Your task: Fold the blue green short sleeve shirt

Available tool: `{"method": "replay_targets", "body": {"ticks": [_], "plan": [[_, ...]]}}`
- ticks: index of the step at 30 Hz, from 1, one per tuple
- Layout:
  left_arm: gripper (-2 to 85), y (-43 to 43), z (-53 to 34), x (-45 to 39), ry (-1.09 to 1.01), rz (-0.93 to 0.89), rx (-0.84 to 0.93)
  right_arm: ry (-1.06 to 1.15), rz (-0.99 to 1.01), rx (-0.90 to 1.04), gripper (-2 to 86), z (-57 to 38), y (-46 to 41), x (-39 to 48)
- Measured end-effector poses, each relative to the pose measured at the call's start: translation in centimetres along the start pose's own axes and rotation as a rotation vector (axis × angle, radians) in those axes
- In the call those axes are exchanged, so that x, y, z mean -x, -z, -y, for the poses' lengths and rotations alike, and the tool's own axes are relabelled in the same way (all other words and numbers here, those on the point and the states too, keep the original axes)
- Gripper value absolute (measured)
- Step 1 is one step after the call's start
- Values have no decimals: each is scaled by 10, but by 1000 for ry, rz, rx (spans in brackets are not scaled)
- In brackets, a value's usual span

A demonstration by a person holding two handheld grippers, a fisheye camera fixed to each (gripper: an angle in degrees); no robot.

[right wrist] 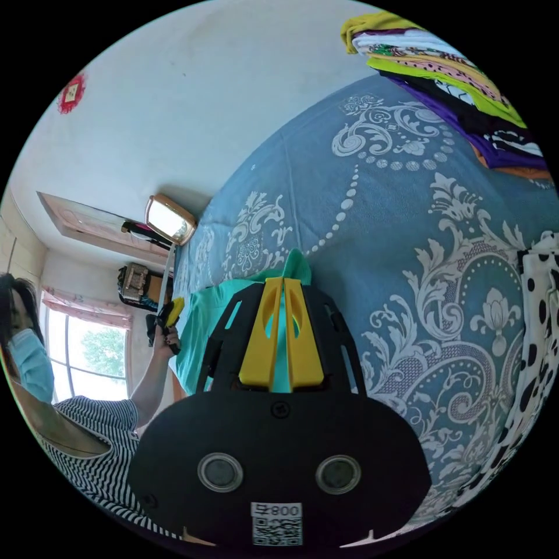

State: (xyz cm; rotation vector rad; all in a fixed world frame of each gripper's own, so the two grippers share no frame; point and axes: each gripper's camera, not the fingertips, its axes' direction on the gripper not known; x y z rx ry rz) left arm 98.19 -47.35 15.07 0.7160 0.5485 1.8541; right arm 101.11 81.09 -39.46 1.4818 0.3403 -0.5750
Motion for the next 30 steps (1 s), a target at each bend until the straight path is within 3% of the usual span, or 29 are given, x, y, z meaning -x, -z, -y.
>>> {"method": "replay_targets", "body": {"ticks": [7,14,21,30], "plan": [[9,-37,1,-30,-123,335,95,45,111,-80,1,-8,13,34],[2,-52,-4,-50,-150,345,85,235,-107,108,1,5,-46,107],[2,-59,-4,-47,-108,308,26,263,-289,187,0,28,-102,141],[2,-78,-19,-111,-184,221,-12,269,-215,117,0,2,-82,187]]}}
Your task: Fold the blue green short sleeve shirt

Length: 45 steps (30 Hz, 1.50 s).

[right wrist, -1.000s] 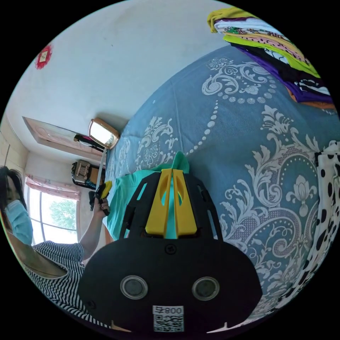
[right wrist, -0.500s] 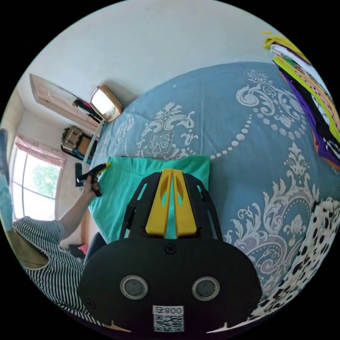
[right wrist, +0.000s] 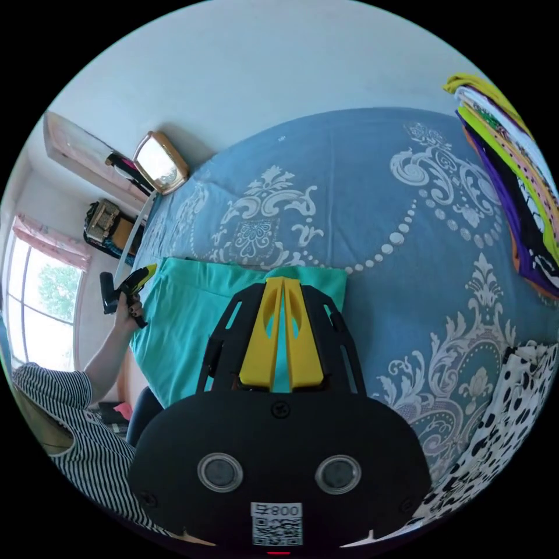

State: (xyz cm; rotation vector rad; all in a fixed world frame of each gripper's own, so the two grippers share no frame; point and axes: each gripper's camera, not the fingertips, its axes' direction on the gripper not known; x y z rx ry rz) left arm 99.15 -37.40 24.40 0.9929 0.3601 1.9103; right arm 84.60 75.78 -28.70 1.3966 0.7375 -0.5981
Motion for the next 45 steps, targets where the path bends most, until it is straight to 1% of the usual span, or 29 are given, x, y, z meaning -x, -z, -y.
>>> {"method": "replay_targets", "body": {"ticks": [2,4,8,10,13,17,20,21,23,24,25,27,28,30,33,35,36,38,39,41,42,44,45], "plan": [[2,-13,3,-32,-80,49,28,47,-16,0,0,-4,0,27],[2,-31,7,-47,-108,100,71,98,-2,19,0,-3,-8,50],[2,-67,14,-63,-105,242,121,153,-56,111,0,9,-53,81],[2,-73,16,-64,-71,203,116,153,-68,142,0,12,-67,86],[2,-81,16,-71,-44,155,109,127,-40,129,0,11,-70,85],[2,-70,8,-104,-48,126,43,137,-44,101,0,-13,-51,95],[2,-56,-1,-129,-50,171,12,145,-61,47,0,-42,-32,100],[2,-58,-2,-131,-42,192,20,143,-60,51,0,-47,-33,99],[2,-78,-4,-127,7,256,95,117,-71,110,0,-58,-52,90],[2,-82,-6,-126,17,242,104,105,-79,125,1,-60,-58,87],[2,-83,-8,-131,53,210,79,69,-39,127,1,-64,-62,79],[3,-77,-11,-157,51,230,52,47,18,84,1,-73,-47,75],[4,-72,-14,-180,13,238,38,48,10,43,1,-82,-32,76],[5,-68,-22,-212,-34,225,36,50,10,29,1,-102,-11,71],[11,-77,-50,-261,-89,137,78,-5,53,-11,4,-160,26,48],[21,-103,-84,-311,-147,42,157,-95,111,-26,8,-223,48,22],[23,-112,-94,-325,-164,25,184,-115,126,-18,9,-240,51,16],[35,-152,-135,-389,-238,-44,294,-214,166,14,21,-305,57,-8],[39,-163,-146,-406,-258,-65,323,-238,174,20,25,-321,57,-14],[54,-206,-188,-477,-345,-124,426,-328,243,33,44,-378,56,-34],[58,-217,-199,-496,-378,-131,455,-345,271,34,50,-390,54,-38],[68,-253,-234,-567,-487,-120,525,-399,366,32,66,-432,46,-53],[70,-261,-242,-584,-516,-125,539,-403,379,26,68,-441,45,-56]]}}
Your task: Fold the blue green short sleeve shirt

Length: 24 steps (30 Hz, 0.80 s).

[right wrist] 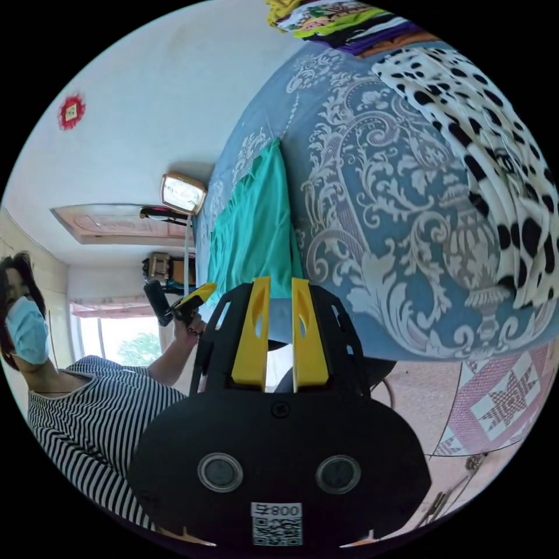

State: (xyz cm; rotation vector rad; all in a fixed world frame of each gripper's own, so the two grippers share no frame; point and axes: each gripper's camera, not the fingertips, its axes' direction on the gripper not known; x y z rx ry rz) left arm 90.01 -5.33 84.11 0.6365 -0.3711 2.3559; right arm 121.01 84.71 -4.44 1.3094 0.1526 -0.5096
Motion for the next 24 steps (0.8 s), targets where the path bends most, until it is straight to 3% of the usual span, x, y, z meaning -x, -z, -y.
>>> {"method": "replay_targets", "body": {"ticks": [12,19,24], "plan": [[97,-158,106,-228,-328,140,180,56,59,65,29,-33,-43,-62],[115,-237,145,-321,-496,387,257,126,141,38,12,-43,-36,-64],[47,-260,164,-347,-475,574,253,182,196,58,10,-41,-48,-54]]}}
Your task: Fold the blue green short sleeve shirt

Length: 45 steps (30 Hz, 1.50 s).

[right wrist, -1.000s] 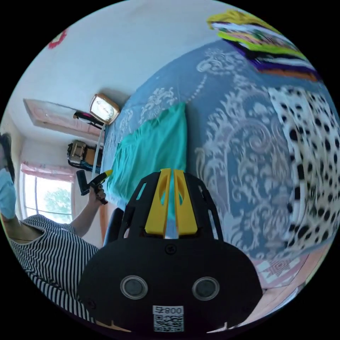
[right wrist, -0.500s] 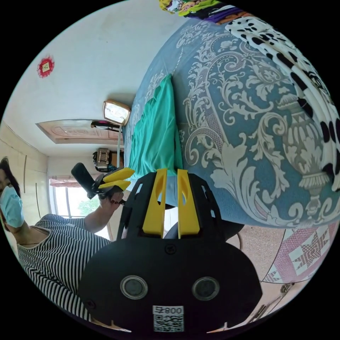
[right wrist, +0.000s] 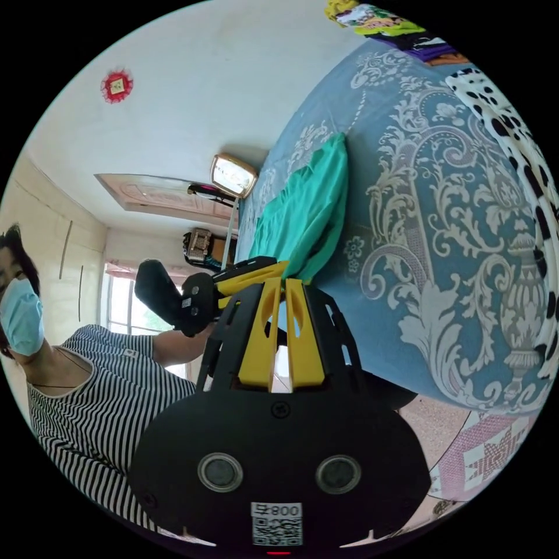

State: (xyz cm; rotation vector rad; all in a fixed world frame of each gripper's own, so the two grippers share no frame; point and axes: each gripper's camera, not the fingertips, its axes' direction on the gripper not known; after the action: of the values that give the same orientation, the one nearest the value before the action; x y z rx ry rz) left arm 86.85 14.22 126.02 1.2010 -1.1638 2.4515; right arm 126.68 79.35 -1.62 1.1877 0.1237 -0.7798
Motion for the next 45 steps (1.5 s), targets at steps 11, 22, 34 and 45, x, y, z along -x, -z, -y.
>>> {"method": "replay_targets", "body": {"ticks": [11,22,34,45], "plan": [[18,46,-52,125,526,-374,-205,-95,105,-173,46,44,13,-64],[17,65,-50,125,464,-379,-210,-195,125,-104,75,146,-44,-89],[17,86,-70,135,432,-406,-221,-248,69,-65,81,226,-73,-71],[17,117,-114,160,419,-438,-235,-258,32,-44,70,294,-82,-26]]}}
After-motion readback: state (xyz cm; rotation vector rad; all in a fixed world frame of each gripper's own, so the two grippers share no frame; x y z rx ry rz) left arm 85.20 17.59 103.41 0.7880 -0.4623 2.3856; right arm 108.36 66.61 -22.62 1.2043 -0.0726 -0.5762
